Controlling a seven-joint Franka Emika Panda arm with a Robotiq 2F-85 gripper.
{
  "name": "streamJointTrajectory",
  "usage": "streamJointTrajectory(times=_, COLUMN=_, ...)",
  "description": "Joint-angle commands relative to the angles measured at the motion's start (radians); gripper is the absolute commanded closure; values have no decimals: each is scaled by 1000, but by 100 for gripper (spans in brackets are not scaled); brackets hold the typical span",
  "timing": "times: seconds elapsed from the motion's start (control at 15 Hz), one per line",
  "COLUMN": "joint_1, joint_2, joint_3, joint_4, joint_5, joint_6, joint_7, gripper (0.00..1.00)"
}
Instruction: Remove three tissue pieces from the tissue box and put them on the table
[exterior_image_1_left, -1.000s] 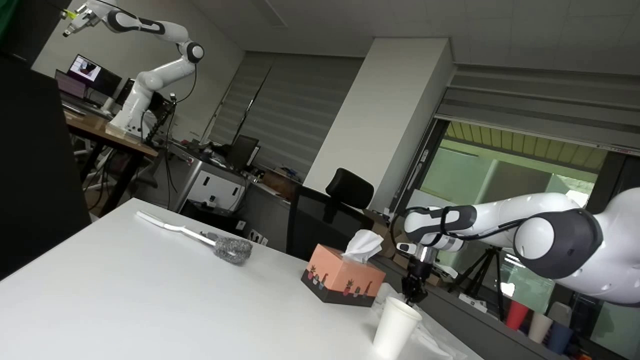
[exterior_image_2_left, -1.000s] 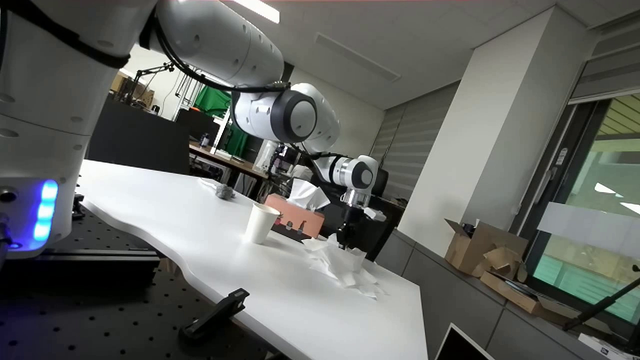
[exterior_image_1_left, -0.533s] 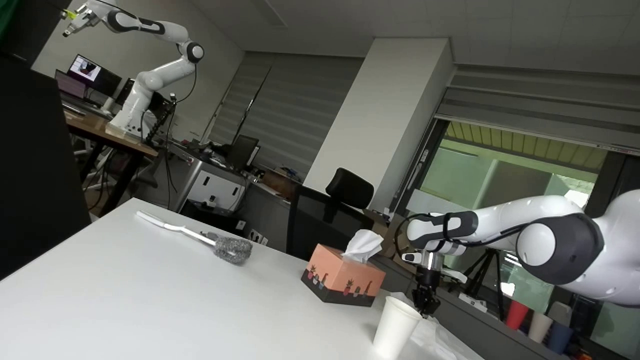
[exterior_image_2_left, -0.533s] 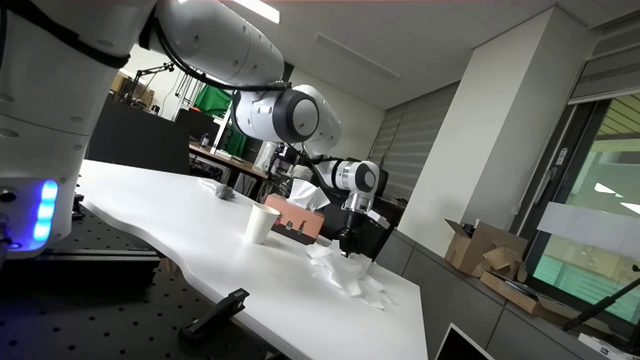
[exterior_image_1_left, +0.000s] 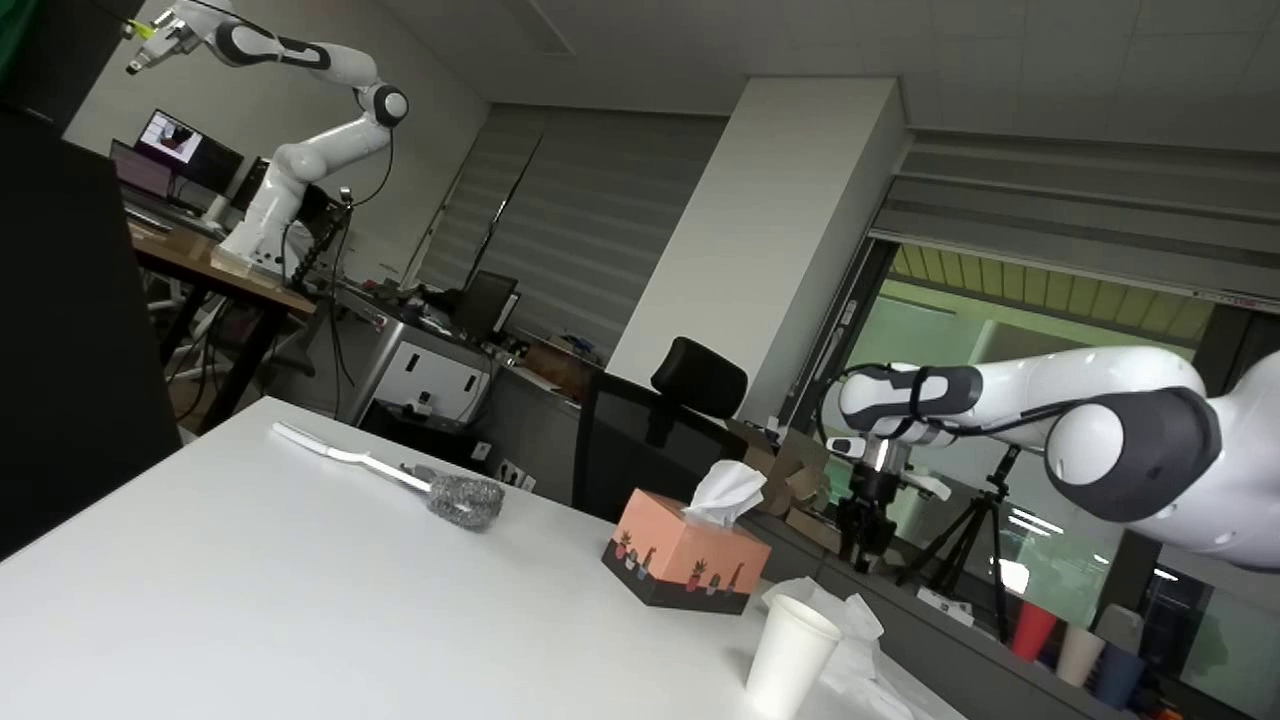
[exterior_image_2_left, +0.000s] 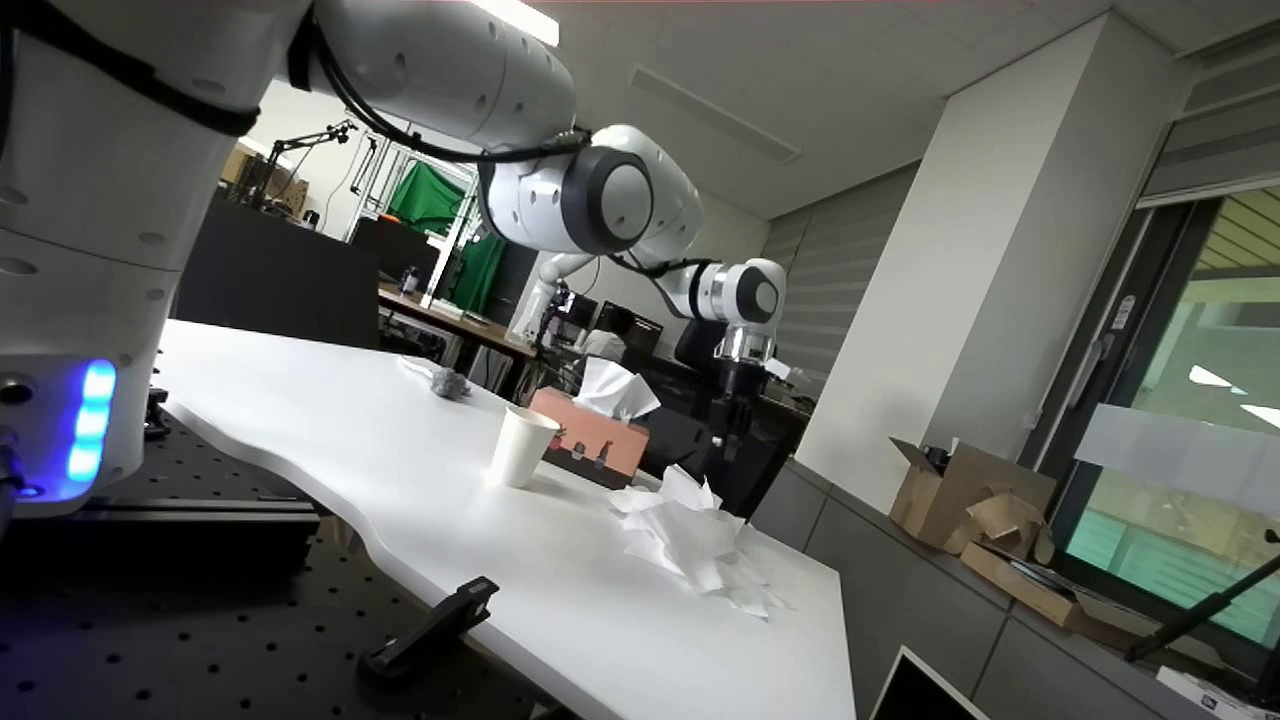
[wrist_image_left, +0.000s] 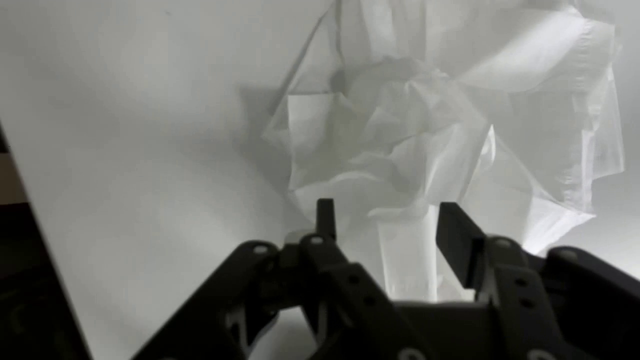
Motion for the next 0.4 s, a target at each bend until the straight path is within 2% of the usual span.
streamJointTrajectory(times=0.0, joint_1=-9, joint_2=-107, joint_3=18, joint_4=0, joint_5=-7, joint_6=-28, joint_7=-1, gripper=12)
streamJointTrajectory(times=0.13, joint_1=-7, joint_2=-156, joint_3=33, joint_4=-16, joint_5=2, joint_6=-74, joint_7=-30, gripper=2)
streamJointTrajectory(times=0.2, joint_1=-3, joint_2=-127, joint_3=22, joint_4=-20, joint_5=-12, joint_6=-29, joint_7=-11, gripper=17)
streamJointTrajectory(times=0.33, joint_1=-3, joint_2=-159, joint_3=31, joint_4=-22, joint_5=-10, joint_6=-60, joint_7=-24, gripper=3)
